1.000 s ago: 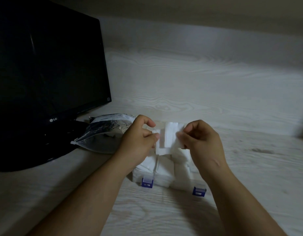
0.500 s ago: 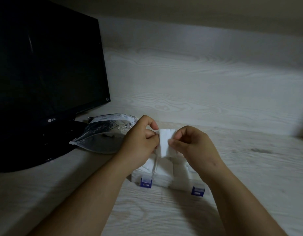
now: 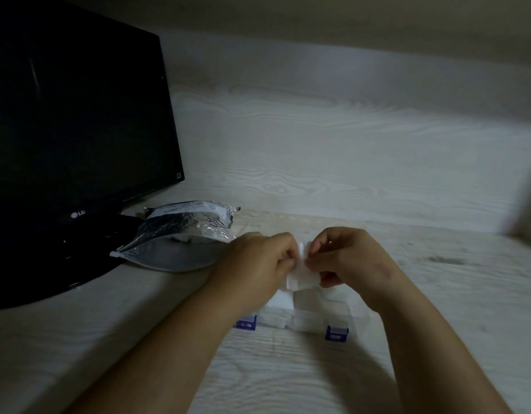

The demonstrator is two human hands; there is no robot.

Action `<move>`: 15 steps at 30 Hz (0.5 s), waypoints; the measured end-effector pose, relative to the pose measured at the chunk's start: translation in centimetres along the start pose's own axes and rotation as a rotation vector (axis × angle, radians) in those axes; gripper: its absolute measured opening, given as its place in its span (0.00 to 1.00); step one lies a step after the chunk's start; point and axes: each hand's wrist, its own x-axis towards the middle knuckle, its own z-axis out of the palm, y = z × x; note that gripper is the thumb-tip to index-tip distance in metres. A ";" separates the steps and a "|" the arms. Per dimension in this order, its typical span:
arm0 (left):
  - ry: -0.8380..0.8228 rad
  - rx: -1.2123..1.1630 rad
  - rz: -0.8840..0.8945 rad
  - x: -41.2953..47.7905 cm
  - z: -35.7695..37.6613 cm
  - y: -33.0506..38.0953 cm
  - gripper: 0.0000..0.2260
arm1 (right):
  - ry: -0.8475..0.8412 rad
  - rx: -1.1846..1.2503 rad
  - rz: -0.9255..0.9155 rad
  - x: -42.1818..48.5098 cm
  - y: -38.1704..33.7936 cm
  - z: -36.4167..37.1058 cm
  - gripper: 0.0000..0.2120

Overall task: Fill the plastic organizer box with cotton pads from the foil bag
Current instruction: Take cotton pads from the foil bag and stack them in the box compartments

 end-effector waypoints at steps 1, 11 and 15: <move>-0.013 0.000 0.016 -0.1 0.1 0.2 0.03 | -0.016 -0.039 0.022 0.0 0.0 -0.2 0.05; -0.159 0.022 0.049 -0.5 0.8 0.8 0.09 | -0.144 -0.316 0.213 -0.3 -0.2 -0.8 0.03; -0.225 0.063 0.059 -0.4 1.5 0.6 0.10 | -0.195 -0.405 0.244 -0.3 -0.1 -0.3 0.04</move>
